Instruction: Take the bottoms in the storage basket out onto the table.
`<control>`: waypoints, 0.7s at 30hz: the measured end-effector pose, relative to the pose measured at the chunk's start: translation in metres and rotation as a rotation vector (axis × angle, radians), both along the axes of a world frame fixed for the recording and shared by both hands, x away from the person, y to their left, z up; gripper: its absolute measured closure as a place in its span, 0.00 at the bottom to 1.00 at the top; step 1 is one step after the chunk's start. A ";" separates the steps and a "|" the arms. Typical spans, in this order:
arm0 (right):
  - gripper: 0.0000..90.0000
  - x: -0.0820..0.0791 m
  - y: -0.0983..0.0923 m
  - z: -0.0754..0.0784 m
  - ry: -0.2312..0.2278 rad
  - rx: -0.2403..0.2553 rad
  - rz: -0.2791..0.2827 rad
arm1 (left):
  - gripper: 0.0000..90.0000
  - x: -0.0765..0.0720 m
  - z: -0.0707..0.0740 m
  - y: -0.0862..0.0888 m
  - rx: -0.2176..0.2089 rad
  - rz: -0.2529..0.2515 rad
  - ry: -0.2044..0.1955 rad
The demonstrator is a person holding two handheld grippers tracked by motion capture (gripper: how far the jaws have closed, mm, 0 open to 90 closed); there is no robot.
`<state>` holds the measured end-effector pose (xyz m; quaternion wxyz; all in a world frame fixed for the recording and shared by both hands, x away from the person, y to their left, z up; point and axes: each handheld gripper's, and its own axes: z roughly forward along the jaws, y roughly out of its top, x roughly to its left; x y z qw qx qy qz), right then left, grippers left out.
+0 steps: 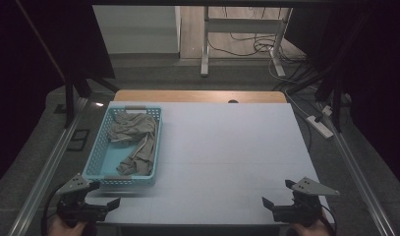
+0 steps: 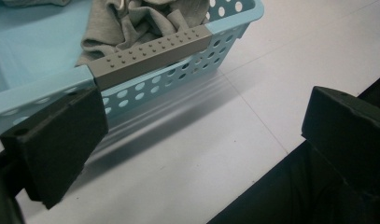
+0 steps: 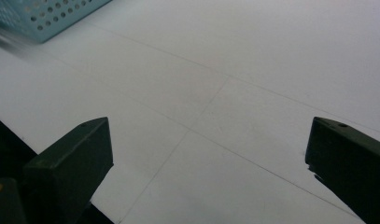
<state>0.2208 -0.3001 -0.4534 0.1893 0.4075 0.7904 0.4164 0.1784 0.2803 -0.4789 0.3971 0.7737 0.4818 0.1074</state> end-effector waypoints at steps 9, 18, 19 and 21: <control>0.02 0.002 -0.010 0.001 0.036 0.062 -0.038 | 0.00 0.000 0.000 -0.002 0.012 -0.009 -0.009; 0.02 0.002 -0.007 0.000 0.044 0.038 -0.025 | 0.00 0.001 0.000 -0.001 0.009 -0.013 0.002; 0.02 0.002 -0.007 0.000 0.044 0.038 -0.025 | 0.00 0.001 0.000 -0.001 0.009 -0.013 0.002; 0.02 0.003 -0.007 0.000 0.050 0.039 -0.023 | 0.00 0.001 0.000 -0.003 0.016 -0.017 0.003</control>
